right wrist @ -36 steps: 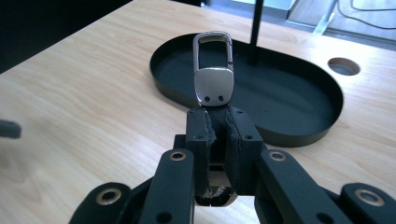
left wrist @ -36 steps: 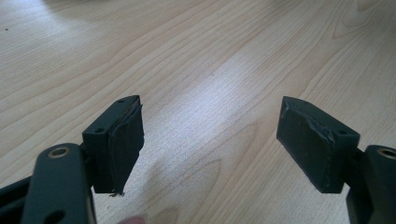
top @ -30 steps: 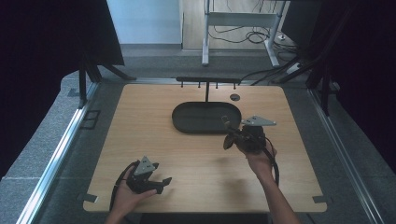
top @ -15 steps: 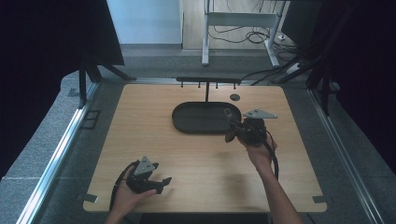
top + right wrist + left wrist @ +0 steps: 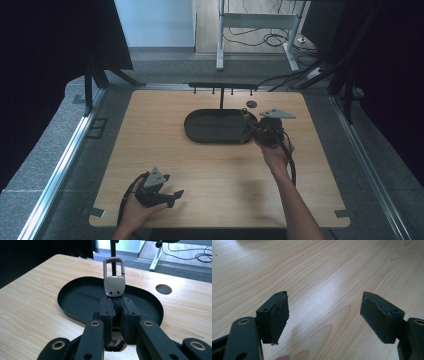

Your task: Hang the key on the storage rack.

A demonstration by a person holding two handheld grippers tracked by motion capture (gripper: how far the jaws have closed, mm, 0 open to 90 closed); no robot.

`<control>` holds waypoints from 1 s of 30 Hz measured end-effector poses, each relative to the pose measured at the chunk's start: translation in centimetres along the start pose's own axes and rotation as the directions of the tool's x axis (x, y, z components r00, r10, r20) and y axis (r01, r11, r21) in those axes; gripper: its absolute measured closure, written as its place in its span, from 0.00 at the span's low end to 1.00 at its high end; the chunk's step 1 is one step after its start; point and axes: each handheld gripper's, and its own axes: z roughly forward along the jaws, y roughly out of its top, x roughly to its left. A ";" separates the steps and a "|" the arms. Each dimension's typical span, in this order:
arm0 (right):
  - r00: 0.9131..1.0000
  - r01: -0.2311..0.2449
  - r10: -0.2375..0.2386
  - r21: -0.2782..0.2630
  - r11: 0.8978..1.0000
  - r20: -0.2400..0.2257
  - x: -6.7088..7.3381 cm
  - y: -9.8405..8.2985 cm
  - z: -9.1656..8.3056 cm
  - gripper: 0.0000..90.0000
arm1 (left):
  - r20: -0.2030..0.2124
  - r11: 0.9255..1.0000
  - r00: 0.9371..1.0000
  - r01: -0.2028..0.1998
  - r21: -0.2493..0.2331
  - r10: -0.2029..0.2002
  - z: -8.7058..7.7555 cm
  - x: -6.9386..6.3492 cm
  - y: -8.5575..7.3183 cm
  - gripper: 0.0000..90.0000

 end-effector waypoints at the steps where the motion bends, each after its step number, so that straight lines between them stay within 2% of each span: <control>1: 1.000 -0.005 0.005 -0.002 1.000 0.003 -0.1 0.0 0.1 0.89 | 0.000 1.000 1.000 0.000 0.000 0.000 0.0 0.0 0.0 0.26; 9: 0.999 -0.041 0.042 -0.012 0.999 0.030 -1.5 0.4 1.0 0.89 | 0.000 1.000 1.000 0.007 0.001 -0.007 0.0 0.2 -0.1 0.26; 15: 0.998 -0.039 0.040 -0.031 0.999 0.049 -1.9 1.2 1.5 0.89 | -0.001 1.000 1.000 0.013 -0.002 -0.013 -0.1 0.4 -0.1 0.26; 30: 0.991 -0.070 0.075 -0.048 0.996 0.111 -3.7 2.7 4.2 0.89 | -0.004 1.000 1.000 0.023 -0.010 -0.023 -0.4 0.7 -0.2 0.26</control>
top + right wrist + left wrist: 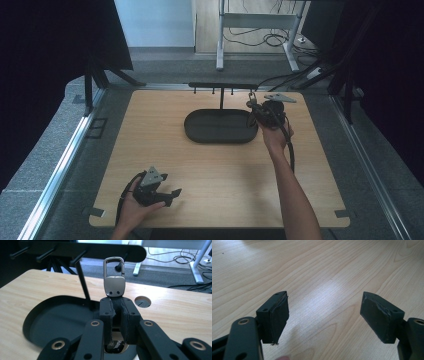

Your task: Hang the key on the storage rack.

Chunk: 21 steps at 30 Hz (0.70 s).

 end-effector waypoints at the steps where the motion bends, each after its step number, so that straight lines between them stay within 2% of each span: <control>1: 1.000 -0.001 0.001 0.000 1.000 0.000 -0.1 0.1 0.2 0.89 | 0.000 1.000 1.000 0.000 -0.001 0.000 0.0 0.0 0.0 0.26; 11: 0.999 -0.030 0.030 0.010 0.999 0.015 -0.3 -0.2 2.0 0.89 | -0.002 1.000 1.000 0.003 -0.003 -0.003 -0.1 0.1 -0.1 0.26; 21: 0.999 -0.026 0.025 0.026 0.999 0.028 -0.5 -0.7 3.3 0.89 | -0.001 1.000 1.000 0.003 0.000 -0.003 -0.1 0.1 -0.1 0.26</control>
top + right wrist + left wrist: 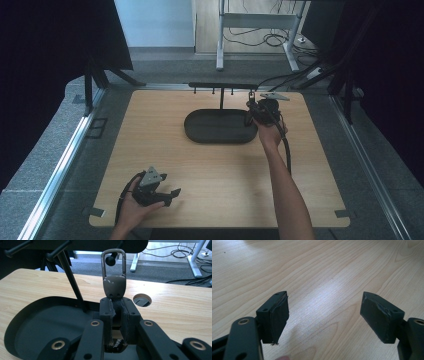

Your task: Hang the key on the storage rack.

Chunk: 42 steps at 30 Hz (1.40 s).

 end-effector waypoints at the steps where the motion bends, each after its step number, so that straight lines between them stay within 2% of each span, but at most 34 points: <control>1: 1.000 -0.003 0.003 0.000 1.000 -0.001 0.0 0.0 0.1 0.89 | 0.000 1.000 1.000 0.001 -0.002 -0.001 0.0 0.0 0.0 0.26; 9: 1.000 -0.006 0.007 0.003 1.000 -0.013 0.0 -0.2 0.3 0.88 | -0.001 1.000 1.000 0.000 0.000 0.000 0.0 0.1 0.0 0.26; 14: 1.000 0.007 -0.008 -0.005 1.000 -0.016 0.2 -0.2 0.1 0.77 | -0.005 1.000 1.000 0.000 -0.002 0.000 0.0 0.0 0.0 0.26; 18: 0.999 0.040 -0.040 0.002 0.999 -0.008 0.7 -0.2 -0.6 0.69 | -0.006 1.000 1.000 0.000 -0.002 0.000 0.0 0.0 0.0 0.26; 23: 0.996 0.072 -0.072 0.003 0.997 -0.044 1.1 -1.0 -2.2 0.64 | -0.008 1.000 1.000 -0.003 0.002 0.003 0.0 0.0 0.0 0.26; 26: 0.994 0.094 -0.093 0.008 0.996 -0.064 1.1 -1.8 -3.3 0.63 | -0.009 1.000 1.000 -0.005 0.001 0.005 0.0 -0.1 0.0 0.26; 29: 0.991 0.090 -0.088 0.011 0.996 -0.100 1.1 -3.0 -4.5 0.63 | -0.010 1.000 1.000 -0.008 -0.002 0.008 0.0 -0.2 0.1 0.26; 34: 0.981 0.123 -0.119 0.015 0.992 -0.156 1.3 -5.2 -6.2 0.61 | -0.012 1.000 1.000 -0.012 0.005 0.012 0.1 -0.2 0.1 0.26; 38: 0.975 0.146 -0.143 0.004 0.989 -0.170 1.5 -7.0 -7.5 0.61 | -0.012 1.000 1.000 -0.012 0.009 0.012 0.2 -0.3 0.0 0.26; 40: 0.973 0.149 -0.148 -0.004 0.989 -0.177 1.5 -7.9 -8.2 0.60 | -0.013 1.000 1.000 -0.012 0.008 0.012 0.2 -0.3 0.1 0.26; 42: 0.971 0.135 -0.133 -0.006 0.991 -0.200 1.5 -8.8 -8.8 0.60 | -0.013 1.000 1.000 -0.011 0.008 0.011 0.2 -0.3 0.1 0.26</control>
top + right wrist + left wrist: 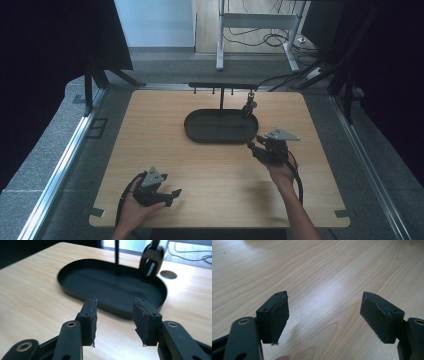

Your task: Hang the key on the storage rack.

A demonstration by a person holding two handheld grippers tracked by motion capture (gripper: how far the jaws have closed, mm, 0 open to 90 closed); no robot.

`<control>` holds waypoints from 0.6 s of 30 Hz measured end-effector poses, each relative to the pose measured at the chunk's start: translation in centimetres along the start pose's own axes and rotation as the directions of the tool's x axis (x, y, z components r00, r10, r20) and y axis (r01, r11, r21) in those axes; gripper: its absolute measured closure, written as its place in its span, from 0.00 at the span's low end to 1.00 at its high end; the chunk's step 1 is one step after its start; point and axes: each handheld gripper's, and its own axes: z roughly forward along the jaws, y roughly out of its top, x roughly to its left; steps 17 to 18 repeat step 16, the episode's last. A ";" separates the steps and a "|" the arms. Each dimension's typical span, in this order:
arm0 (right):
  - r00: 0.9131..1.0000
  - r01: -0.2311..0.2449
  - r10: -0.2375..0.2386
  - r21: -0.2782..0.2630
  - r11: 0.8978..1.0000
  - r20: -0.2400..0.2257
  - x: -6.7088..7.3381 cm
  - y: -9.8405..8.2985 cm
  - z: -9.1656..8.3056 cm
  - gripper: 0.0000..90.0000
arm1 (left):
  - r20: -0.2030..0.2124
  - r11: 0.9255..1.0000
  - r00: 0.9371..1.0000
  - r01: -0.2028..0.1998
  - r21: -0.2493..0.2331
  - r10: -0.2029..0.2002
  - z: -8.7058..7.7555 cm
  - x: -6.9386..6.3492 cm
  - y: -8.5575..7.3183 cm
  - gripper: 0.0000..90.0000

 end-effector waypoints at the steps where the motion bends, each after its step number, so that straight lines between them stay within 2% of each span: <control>1: 1.000 0.002 -0.002 0.001 1.000 -0.005 0.2 -0.4 -0.3 0.60 | -0.001 1.000 1.000 0.000 0.000 0.000 0.0 0.0 0.0 0.26; 6: 0.999 -0.006 0.006 0.013 1.000 -0.048 0.8 -2.6 -1.6 0.58 | -0.004 1.000 1.000 -0.005 0.000 0.005 0.0 -0.1 0.0 0.26; 10: 0.998 -0.012 0.015 0.038 0.999 -0.067 0.7 -4.0 -2.0 0.57 | -0.004 1.000 1.000 -0.009 0.006 0.009 0.1 -0.2 0.0 0.26; 15: 0.996 -0.032 0.034 0.015 0.999 -0.087 0.5 -4.6 -2.4 0.53 | -0.007 1.000 1.000 -0.010 0.005 0.010 0.1 -0.2 0.1 0.26; 18: 0.995 -0.027 0.029 0.022 0.999 -0.096 0.6 -4.7 -2.3 0.52 | -0.009 1.000 1.000 -0.010 0.006 0.010 0.1 -0.2 0.1 0.26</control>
